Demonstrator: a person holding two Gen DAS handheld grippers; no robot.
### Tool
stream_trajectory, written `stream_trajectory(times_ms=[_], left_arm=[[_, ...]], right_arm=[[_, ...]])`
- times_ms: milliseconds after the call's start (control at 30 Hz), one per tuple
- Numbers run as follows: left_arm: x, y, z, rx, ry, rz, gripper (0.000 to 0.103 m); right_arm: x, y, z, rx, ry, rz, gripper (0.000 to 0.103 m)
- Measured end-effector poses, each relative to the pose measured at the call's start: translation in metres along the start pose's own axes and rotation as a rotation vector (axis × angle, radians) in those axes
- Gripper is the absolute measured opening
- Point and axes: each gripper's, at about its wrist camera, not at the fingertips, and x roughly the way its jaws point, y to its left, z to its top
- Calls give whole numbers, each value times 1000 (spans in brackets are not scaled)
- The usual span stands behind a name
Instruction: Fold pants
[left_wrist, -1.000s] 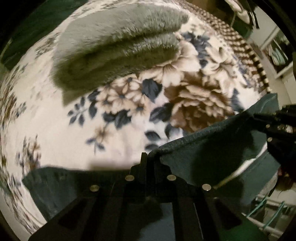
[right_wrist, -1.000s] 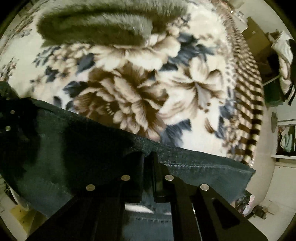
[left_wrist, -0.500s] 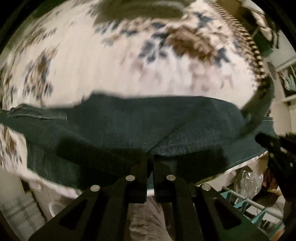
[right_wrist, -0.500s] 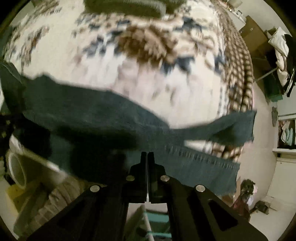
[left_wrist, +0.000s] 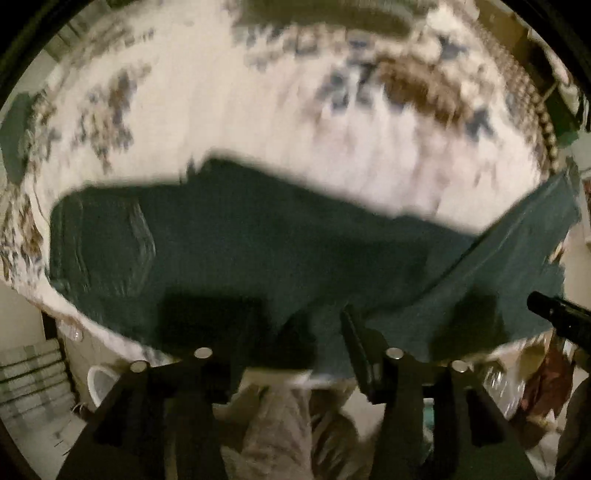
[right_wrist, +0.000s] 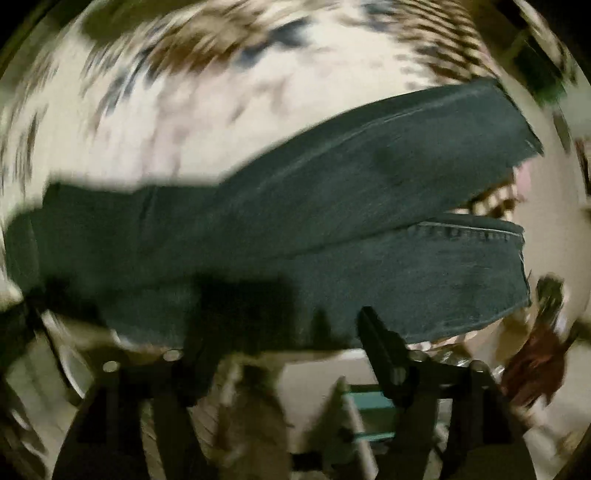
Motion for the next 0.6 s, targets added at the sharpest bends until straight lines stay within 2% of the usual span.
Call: stream_trajectory(times_ms=[133,167,300,367,467,600], left_arm=[[-10,-27,40,16,-90,-16,83],[-7,-36,55,33,-91,-14,86],[21,-70,93,103,-90,30,86],[33,-84,108,134,-85,47,86],[49,-100,126,176,-87,68,86],[58,-109,137,196,-89,80,86]], right_arm=[[-14,-39,35,185,-57,13,74],[-13,-50,47,229,-59,4,73],[1,-83,100,417,-66,-17,73],[9,-95,122,455,-75,-48,73],[24,-108,145,479,-74,-108,73],[44,-114,157,467,-39,-148,73]])
